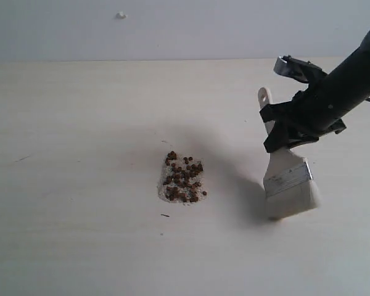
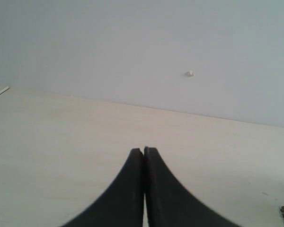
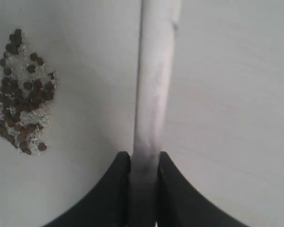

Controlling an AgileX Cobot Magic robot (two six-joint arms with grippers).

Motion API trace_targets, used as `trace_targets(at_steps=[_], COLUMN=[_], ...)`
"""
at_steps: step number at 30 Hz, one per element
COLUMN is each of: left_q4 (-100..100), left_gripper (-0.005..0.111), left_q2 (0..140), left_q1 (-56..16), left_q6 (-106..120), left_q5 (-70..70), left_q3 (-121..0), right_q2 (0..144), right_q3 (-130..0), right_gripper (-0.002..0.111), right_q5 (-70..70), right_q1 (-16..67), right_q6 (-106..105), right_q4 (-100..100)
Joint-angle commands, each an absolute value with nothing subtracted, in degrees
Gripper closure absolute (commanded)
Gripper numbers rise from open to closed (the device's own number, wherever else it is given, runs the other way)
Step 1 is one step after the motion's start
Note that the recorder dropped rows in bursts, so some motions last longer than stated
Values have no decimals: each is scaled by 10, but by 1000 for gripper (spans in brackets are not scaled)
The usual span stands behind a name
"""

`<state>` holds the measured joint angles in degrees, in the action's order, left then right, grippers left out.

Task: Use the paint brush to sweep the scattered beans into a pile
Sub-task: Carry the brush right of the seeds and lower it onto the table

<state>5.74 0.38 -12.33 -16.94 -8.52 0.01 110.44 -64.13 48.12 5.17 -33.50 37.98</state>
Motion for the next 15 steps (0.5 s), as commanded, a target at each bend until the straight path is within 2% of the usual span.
trace_targets(at_steps=[1,8,11,15], left_q4=[55,55,55,55], left_gripper=[107,107,107,107], left_q2=[0,0,0,0], left_q1=[-128,-128,-128,-128], left_q6=[-166,-166,-166,-166], left_q5=[-83,-83,-83,-83], left_q3=[0,0,0,0], right_q2=[1142,1148,1148,1147], right_q3=[-644,-644,-644,-644], right_gripper=[108,106,93,66], right_q5=[480,434,418,410], right_q1=[49,49,49,49], right_q6=[-344,-344,-344,-344], right_q4=[391,387,371,369])
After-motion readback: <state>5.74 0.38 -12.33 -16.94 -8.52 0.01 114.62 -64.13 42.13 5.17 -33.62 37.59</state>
